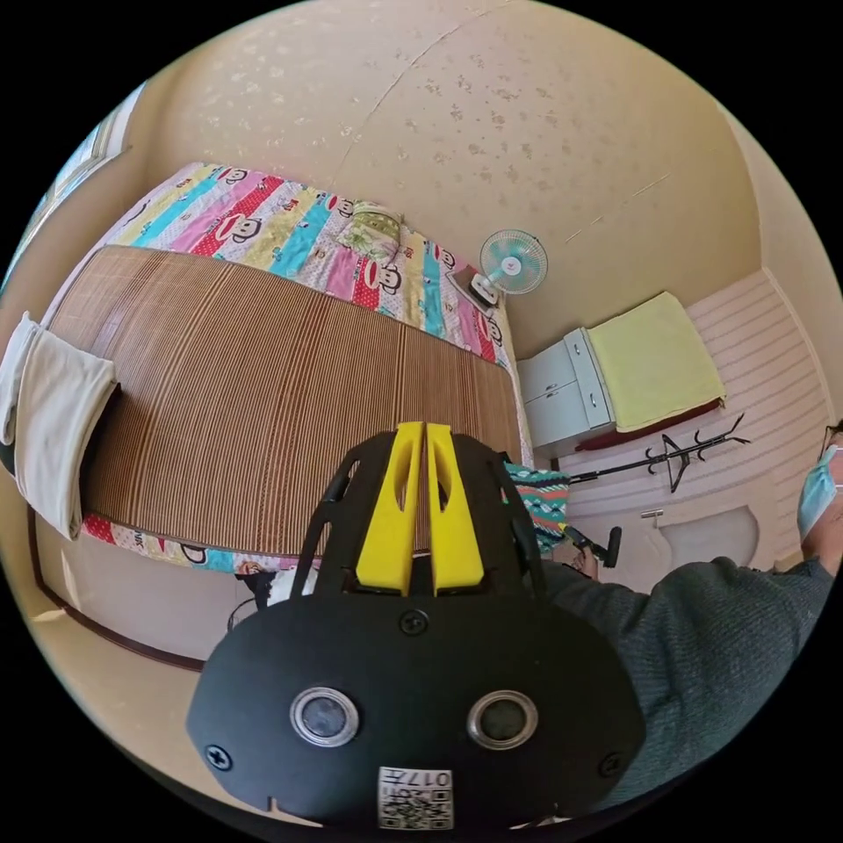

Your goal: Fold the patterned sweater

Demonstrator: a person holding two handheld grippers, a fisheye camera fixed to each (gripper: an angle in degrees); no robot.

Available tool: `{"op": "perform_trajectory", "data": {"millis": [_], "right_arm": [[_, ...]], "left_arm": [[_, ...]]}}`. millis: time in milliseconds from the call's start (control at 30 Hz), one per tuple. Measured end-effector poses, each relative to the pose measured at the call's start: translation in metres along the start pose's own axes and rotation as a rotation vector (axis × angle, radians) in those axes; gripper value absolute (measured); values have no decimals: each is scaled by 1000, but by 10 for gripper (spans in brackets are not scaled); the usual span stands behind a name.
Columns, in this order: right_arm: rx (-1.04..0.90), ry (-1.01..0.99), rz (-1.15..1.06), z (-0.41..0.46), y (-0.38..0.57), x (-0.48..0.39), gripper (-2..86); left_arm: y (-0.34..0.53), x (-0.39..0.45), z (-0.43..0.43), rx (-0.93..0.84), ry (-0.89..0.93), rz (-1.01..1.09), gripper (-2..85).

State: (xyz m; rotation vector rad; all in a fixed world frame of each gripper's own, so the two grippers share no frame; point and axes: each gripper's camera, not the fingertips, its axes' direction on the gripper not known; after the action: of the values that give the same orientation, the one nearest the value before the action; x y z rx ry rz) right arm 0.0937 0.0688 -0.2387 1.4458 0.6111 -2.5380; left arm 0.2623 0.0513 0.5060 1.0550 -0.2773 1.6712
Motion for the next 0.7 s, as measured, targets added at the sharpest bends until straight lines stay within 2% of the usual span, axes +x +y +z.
{"op": "perform_trajectory", "data": {"millis": [167, 233, 300, 400, 467, 633, 700], "right_arm": [[-279, -78, 133, 91, 0, 30, 58], [-346, -55, 35, 95, -14, 22, 72], [-433, -30, -196, 92, -35, -7, 110], [-487, 23, -333, 86, -64, -17, 123], [-470, 30, -349, 83, -82, -8, 118], [-468, -6, -343, 96, -113, 19, 84], [-529, -98, -377, 130, -111, 22, 55]], "left_arm": [[-15, -28, 16, -6, 77, -61, -9], [-15, -43, 21, 11, 148, -109, -9], [-12, -54, 21, 29, 189, -134, -10], [-2, -71, 17, 58, 187, -167, -10], [6, -80, 14, 76, 172, -183, -10], [26, -99, 4, 129, 146, -223, -10], [30, -104, 1, 148, 135, -230, -10]]}}
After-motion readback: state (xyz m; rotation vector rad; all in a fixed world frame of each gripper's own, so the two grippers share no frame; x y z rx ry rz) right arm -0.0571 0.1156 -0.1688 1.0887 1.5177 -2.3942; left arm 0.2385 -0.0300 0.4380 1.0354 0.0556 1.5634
